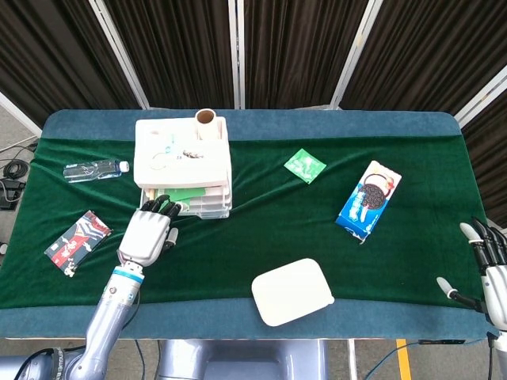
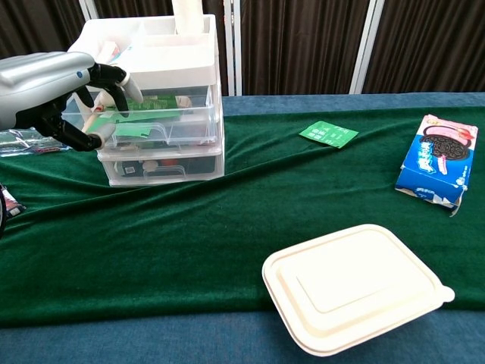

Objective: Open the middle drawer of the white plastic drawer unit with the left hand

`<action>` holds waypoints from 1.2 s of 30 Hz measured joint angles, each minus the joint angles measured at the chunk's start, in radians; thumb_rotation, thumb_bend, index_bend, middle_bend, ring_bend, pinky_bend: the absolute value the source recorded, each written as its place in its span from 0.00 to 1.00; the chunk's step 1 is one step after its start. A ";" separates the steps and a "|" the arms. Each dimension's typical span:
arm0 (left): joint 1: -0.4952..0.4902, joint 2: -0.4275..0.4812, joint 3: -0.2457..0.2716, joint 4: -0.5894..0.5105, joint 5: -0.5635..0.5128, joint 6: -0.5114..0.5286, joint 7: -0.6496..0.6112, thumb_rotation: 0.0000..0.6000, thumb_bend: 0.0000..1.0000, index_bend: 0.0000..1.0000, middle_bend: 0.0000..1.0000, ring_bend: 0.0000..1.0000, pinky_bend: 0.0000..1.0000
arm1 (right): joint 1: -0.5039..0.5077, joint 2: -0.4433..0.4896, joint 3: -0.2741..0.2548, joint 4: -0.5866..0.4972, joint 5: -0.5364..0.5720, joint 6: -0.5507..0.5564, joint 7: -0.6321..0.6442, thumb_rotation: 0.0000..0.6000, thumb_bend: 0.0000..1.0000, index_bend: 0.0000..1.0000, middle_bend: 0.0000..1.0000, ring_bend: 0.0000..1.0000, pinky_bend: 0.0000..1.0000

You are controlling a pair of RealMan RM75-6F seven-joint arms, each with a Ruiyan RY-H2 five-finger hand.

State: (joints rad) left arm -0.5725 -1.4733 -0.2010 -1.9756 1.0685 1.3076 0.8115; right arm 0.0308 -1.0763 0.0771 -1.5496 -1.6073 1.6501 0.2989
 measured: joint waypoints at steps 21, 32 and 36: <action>-0.002 0.015 0.057 -0.039 0.050 0.028 -0.012 1.00 0.57 0.30 0.35 0.19 0.28 | -0.001 0.001 0.001 0.000 -0.001 0.003 0.001 1.00 0.08 0.07 0.00 0.00 0.00; 0.008 0.028 0.086 -0.053 0.077 0.034 -0.023 1.00 0.57 0.30 0.35 0.19 0.29 | -0.002 0.000 0.000 -0.001 -0.001 0.004 -0.002 1.00 0.08 0.07 0.00 0.00 0.00; 0.011 0.032 0.093 -0.057 0.086 0.033 -0.027 1.00 0.57 0.31 0.36 0.19 0.29 | -0.002 0.000 0.001 -0.001 -0.001 0.004 -0.003 1.00 0.08 0.07 0.00 0.00 0.00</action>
State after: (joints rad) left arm -0.5614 -1.4409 -0.1078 -2.0324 1.1545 1.3407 0.7844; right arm 0.0291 -1.0759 0.0778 -1.5510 -1.6081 1.6536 0.2963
